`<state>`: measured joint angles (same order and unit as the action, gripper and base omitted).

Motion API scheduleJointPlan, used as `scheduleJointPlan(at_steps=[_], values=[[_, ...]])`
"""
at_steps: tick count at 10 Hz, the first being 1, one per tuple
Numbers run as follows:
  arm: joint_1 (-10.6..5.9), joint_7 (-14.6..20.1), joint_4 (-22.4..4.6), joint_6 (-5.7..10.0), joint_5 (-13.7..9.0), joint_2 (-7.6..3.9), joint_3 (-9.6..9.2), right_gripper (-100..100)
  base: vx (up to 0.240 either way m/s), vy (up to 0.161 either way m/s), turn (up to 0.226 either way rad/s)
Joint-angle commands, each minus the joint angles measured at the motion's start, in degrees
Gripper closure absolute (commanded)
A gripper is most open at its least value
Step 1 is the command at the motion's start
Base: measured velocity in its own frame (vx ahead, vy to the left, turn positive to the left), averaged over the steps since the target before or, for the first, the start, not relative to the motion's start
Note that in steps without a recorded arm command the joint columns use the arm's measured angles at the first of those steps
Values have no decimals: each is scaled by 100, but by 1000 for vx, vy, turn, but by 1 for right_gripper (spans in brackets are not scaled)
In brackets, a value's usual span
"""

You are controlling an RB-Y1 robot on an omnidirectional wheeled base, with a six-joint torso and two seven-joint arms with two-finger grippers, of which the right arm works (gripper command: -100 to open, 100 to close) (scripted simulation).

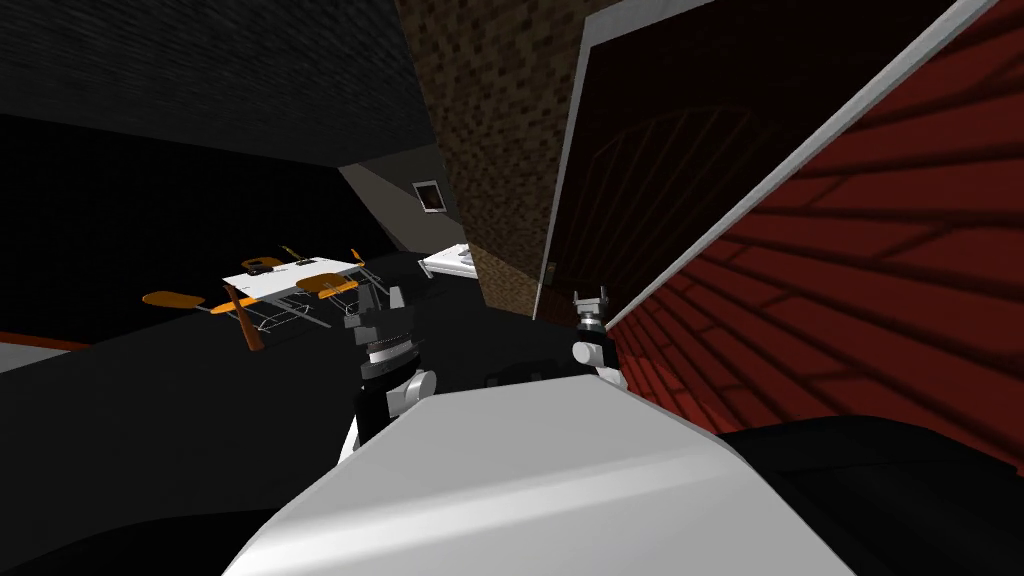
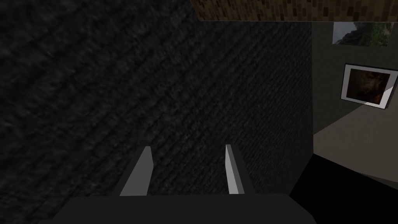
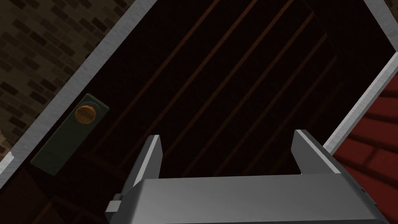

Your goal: Pull the door open

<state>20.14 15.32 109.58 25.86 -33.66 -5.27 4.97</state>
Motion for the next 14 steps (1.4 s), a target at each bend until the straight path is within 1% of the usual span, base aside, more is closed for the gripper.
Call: scheduleJointPlan(at_steps=[1, 8, 13, 14], values=[[-38, 131, -128, 2, -201, -17, 45, -100, 83, -22, 110], [-181, 629, -720, 97, -988, -23, 143, -100, 95, -25, 108], [-276, 961, -1116, 160, -1512, -5, 208, -100, 95, -35, 101], [-311, 1083, -1260, 183, -1704, 7, 232, -100, 131, -48, 152]])
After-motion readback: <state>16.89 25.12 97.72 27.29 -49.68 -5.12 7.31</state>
